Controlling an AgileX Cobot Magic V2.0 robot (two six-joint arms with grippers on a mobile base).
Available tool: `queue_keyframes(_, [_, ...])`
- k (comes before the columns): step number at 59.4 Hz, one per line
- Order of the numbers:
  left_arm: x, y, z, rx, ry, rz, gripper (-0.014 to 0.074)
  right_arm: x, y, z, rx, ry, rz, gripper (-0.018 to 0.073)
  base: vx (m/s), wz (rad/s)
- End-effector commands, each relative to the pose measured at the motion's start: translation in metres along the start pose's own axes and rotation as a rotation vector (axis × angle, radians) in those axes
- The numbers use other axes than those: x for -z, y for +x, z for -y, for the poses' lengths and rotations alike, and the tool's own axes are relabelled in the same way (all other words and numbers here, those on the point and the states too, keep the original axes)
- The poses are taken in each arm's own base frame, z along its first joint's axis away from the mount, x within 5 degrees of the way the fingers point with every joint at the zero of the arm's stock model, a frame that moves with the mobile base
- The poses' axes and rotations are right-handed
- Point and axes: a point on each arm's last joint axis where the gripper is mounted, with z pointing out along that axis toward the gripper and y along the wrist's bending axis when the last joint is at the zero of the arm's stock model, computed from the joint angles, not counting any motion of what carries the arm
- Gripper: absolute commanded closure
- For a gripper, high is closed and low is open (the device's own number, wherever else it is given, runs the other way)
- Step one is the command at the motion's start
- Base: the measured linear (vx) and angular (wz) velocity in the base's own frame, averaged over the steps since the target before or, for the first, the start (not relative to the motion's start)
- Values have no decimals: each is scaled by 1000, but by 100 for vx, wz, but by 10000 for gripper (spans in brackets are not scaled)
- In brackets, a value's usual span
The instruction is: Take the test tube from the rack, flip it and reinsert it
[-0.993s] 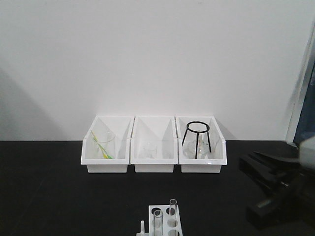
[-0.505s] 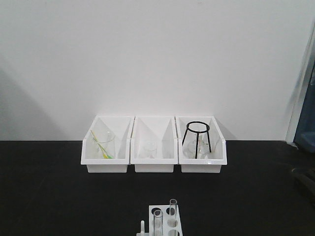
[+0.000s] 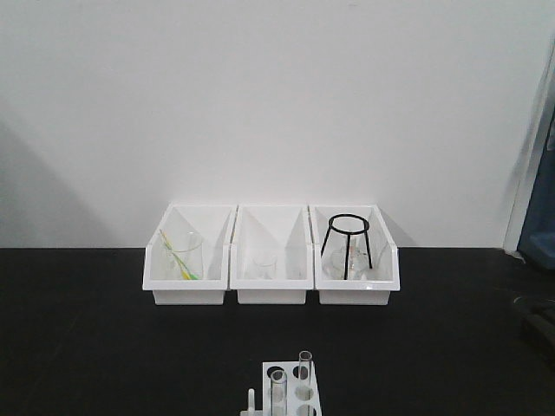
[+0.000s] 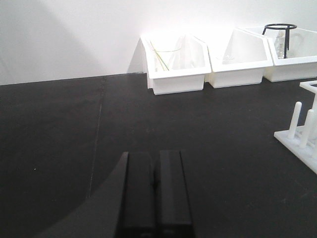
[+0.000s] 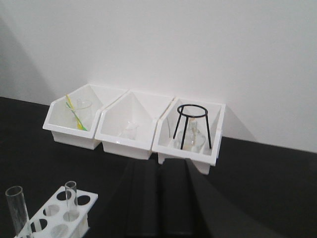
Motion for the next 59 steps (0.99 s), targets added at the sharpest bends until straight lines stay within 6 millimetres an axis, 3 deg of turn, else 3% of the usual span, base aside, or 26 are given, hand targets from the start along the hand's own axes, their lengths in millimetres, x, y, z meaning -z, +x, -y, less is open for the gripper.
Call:
queue_keyframes(1, [1,-9,1,14,13,90,602,5,-9,1,-21,-1,12,570,0,0])
queue_keyframes(11, [1,-9,1,14,13,90,602,11,9,1,85,-9,42,570,0,0])
queue_keyframes(21, [1,-9,1,14,13,90,602,35,58,15,-50,132,176,570,0,0])
queue_keyframes(39, [1,-9,1,14,13,90,602,69,135,22,-84,384,154,570,0,0])
queue_keyframes(59, [1,-9,1,14,13,90,602,79,138,20,-57,407,175,570,0,0])
